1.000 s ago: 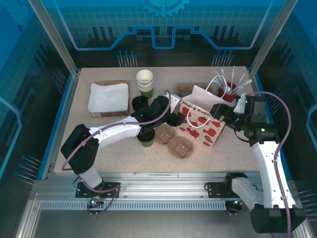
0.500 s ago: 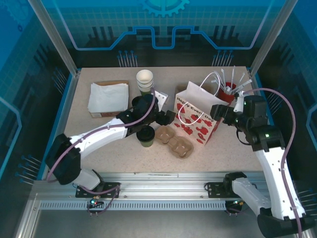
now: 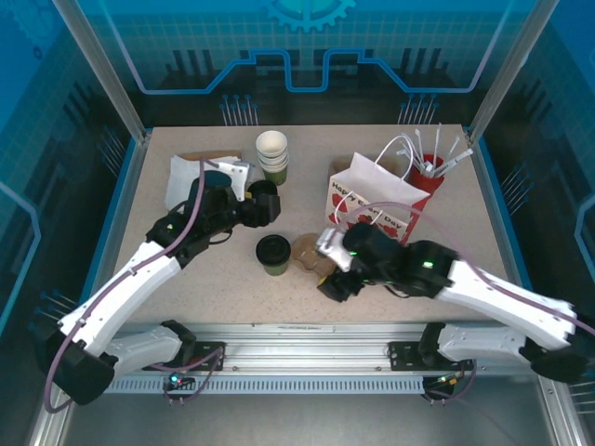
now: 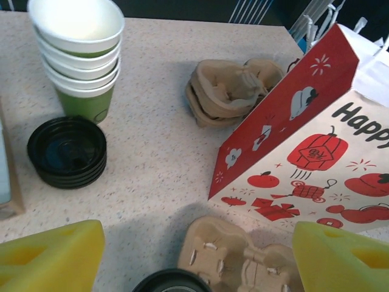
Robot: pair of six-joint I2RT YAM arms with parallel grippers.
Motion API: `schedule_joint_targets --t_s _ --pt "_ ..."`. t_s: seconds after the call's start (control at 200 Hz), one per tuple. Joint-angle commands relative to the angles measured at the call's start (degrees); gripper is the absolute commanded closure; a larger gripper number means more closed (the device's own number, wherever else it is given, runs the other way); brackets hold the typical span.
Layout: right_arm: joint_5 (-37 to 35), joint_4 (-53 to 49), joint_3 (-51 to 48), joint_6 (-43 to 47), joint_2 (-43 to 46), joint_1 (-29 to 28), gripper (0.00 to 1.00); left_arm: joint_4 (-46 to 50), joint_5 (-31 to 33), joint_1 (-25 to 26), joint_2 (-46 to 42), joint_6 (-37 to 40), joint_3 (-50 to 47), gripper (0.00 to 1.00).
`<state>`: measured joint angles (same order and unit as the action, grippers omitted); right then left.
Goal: Pack the takeout coffee
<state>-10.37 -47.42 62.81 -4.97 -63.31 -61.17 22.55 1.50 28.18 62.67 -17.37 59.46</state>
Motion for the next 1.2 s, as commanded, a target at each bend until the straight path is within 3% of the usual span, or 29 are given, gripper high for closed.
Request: schedule_joint_targets --t_s 0.0,0.26,0.575,1.196 --pt "-1.8 2.2 -2.3 3.7 -5.8 -0.2 0.24 5.7 -1.9 -2.2 -1.7 -1.5 0.8 0.18" --pt "2.2 4.5 0.0 5.1 -20.5 6.6 0.32 5.8 -2.5 -3.0 -2.7 -1.7 0.6 0.18" --pt "5.3 3.6 4.7 3.1 -31.4 14.7 0.39 4.7 -3.6 -3.0 -2.6 -1.5 0.2 0.18" --pt "5.6 2.1 6.7 2.8 -37.7 14.4 0.50 4.8 -4.7 -3.1 -3.3 -1.2 -0.7 0.18"
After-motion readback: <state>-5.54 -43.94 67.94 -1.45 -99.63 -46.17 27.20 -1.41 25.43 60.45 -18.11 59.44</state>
